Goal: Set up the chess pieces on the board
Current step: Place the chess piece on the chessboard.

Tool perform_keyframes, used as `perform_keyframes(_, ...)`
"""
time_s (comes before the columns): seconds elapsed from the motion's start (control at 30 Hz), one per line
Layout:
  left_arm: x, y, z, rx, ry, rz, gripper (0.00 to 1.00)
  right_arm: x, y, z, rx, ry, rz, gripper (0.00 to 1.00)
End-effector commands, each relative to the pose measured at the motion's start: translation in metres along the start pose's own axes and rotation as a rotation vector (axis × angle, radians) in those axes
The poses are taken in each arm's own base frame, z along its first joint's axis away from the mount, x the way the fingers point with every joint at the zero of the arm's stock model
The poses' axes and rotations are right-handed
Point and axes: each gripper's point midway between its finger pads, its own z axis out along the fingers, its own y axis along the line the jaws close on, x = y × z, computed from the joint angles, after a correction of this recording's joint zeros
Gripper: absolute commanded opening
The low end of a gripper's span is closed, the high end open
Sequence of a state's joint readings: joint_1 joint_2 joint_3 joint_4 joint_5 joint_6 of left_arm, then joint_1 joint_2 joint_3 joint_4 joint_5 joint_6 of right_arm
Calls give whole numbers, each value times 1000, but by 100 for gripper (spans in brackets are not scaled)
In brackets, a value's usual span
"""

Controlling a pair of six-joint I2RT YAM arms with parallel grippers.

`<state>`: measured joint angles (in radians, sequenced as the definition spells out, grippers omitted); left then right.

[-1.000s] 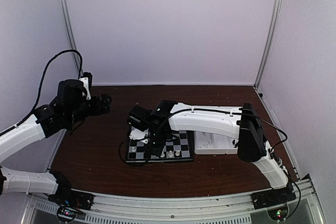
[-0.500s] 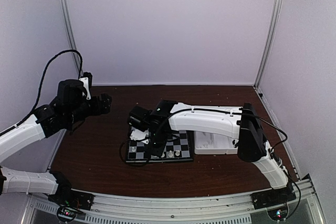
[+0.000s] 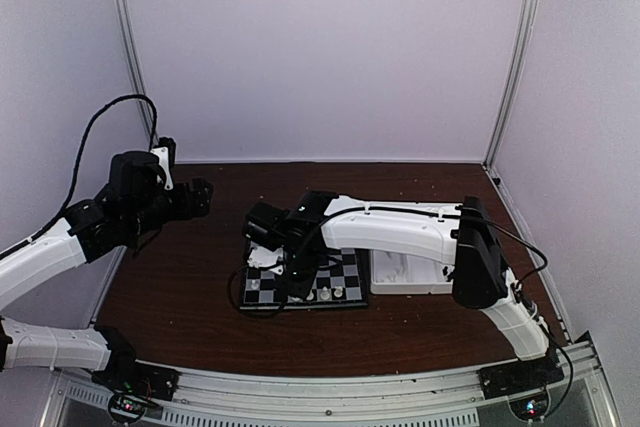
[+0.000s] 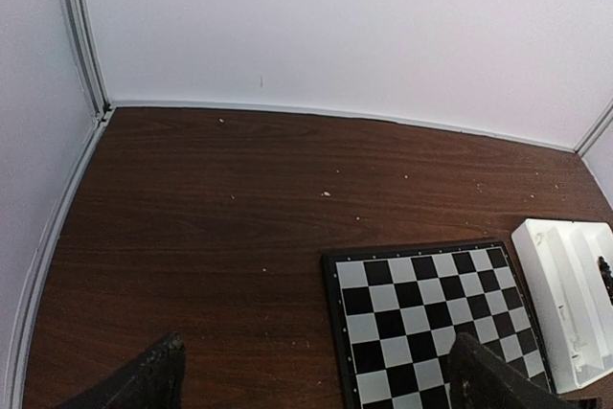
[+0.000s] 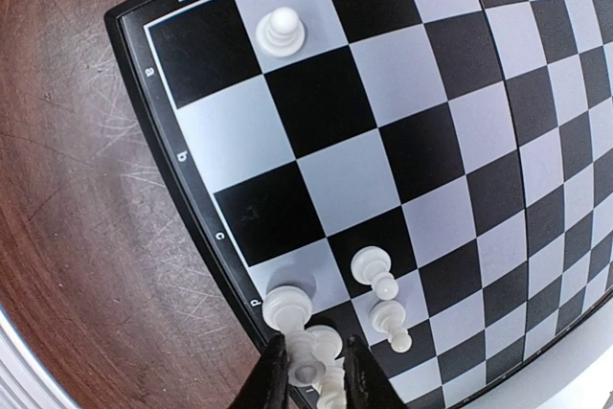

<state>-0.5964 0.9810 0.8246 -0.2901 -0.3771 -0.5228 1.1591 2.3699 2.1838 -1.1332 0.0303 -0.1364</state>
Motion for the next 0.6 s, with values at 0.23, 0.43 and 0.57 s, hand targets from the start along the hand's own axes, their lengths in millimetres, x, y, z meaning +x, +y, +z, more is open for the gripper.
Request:
perform_keyframes(0.23, -9, -4, 1, 22, -34, -5, 96, -8, 1, -2, 4, -21, -13, 29)
perform_keyframes(0.43, -8, -4, 1, 22, -31, -4, 96, -9, -3, -3, 30, -27, -11, 26)
perform_keyframes(0.57, -8, -3, 1, 20, -32, -3, 96, -9, -3, -1, 31, -28, -11, 25)
